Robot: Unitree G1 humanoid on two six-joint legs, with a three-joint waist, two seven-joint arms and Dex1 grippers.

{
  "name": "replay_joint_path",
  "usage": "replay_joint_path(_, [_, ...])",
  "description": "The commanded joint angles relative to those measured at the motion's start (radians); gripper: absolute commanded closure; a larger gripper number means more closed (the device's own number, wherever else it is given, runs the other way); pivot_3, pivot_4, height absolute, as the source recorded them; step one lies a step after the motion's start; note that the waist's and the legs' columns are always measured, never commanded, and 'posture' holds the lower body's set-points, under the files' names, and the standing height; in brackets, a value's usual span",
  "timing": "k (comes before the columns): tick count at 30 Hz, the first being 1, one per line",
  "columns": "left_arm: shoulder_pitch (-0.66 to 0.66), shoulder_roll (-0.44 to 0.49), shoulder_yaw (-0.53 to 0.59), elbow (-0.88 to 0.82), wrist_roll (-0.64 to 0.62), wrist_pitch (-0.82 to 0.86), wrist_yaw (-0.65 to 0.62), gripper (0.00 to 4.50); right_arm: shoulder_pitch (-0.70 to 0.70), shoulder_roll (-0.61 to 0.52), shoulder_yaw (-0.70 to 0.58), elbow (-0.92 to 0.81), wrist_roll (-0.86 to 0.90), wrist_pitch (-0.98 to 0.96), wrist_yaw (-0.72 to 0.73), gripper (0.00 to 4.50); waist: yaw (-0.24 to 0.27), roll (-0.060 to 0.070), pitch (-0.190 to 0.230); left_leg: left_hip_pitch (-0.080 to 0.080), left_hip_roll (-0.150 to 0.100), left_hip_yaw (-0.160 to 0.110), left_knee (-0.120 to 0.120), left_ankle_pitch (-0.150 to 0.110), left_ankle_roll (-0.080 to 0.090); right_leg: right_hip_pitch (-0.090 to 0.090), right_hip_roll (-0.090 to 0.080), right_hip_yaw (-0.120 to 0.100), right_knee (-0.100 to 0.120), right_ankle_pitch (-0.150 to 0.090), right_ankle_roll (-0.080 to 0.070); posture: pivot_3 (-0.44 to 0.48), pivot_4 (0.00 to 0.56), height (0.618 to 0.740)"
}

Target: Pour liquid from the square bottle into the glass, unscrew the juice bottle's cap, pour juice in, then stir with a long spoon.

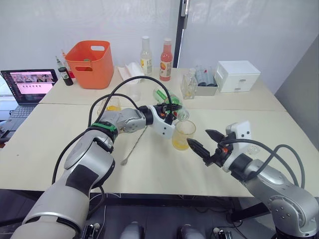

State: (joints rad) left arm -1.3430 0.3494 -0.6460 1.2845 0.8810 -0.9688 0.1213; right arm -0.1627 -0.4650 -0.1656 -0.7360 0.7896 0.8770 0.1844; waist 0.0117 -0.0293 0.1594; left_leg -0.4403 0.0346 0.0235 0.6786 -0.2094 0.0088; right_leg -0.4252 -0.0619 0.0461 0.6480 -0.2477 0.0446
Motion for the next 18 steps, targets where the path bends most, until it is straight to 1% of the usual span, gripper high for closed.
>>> replay_joint_path(1, [-0.064, 0.001, 0.002, -0.017, 0.000, 0.008, 0.054, 3.16, -0.001, 0.000, -0.007, -0.037, 0.017, -0.006, -0.005, 0.02, 0.000, 0.000, 0.000, 0.000, 0.000, 0.000, 0.000, 0.000, 0.000, 0.000, 0.000, 0.000, 0.000, 0.000, 0.000, 0.000, 0.150, 0.715])
replay_joint_path(11, [-0.080, -0.003, -0.037, -0.012, 0.028, 0.029, 0.104, 3.16, -0.007, 0.000, -0.006, -0.035, 0.034, -0.010, -0.014, 0.02, 0.000, 0.000, 0.000, 0.000, 0.000, 0.000, 0.000, 0.000, 0.000, 0.000, 0.000, 0.000, 0.000, 0.000, 0.000, 0.000, 0.150, 0.715])
replay_joint_path(18, [-0.083, -0.006, -0.039, -0.008, 0.028, 0.031, 0.108, 3.16, -0.009, -0.002, -0.005, -0.038, 0.038, -0.008, -0.016, 0.02, 0.000, 0.000, 0.000, 0.000, 0.000, 0.000, 0.000, 0.000, 0.000, 0.000, 0.000, 0.000, 0.000, 0.000, 0.000, 0.000, 0.150, 0.715])
